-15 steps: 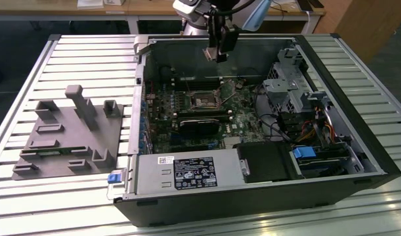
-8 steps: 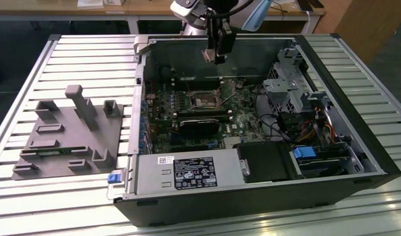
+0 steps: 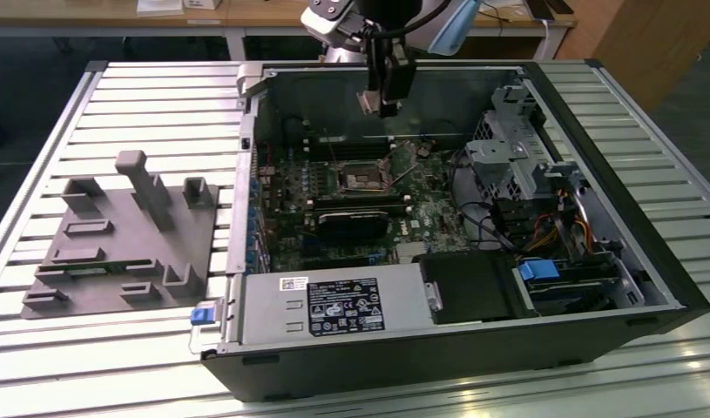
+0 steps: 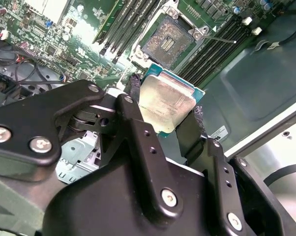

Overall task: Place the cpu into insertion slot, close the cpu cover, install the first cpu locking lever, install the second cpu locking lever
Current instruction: 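Place the cpu into insertion slot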

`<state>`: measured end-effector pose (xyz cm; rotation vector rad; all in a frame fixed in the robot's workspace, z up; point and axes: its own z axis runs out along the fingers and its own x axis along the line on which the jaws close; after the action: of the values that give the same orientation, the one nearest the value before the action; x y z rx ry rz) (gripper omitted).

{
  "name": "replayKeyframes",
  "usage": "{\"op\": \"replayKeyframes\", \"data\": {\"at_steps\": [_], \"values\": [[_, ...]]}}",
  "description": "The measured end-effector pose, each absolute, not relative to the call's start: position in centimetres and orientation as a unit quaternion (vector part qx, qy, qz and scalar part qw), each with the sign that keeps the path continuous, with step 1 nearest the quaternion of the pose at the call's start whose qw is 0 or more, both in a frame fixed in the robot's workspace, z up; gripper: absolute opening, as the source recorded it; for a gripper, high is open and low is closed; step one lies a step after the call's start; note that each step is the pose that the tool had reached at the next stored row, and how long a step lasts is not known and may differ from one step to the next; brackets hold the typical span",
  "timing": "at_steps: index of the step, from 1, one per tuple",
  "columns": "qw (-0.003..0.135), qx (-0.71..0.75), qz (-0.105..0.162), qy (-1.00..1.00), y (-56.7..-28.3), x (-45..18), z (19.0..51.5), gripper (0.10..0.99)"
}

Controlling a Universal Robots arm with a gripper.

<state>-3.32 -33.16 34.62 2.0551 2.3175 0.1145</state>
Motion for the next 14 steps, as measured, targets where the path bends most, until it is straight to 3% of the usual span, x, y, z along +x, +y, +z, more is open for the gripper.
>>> {"op": "replayKeyframes", "data": {"at_steps": [14], "values": [[0.021,0.665,0.037,0.746,-33.16,-3.32,33.62,0.541]]}}
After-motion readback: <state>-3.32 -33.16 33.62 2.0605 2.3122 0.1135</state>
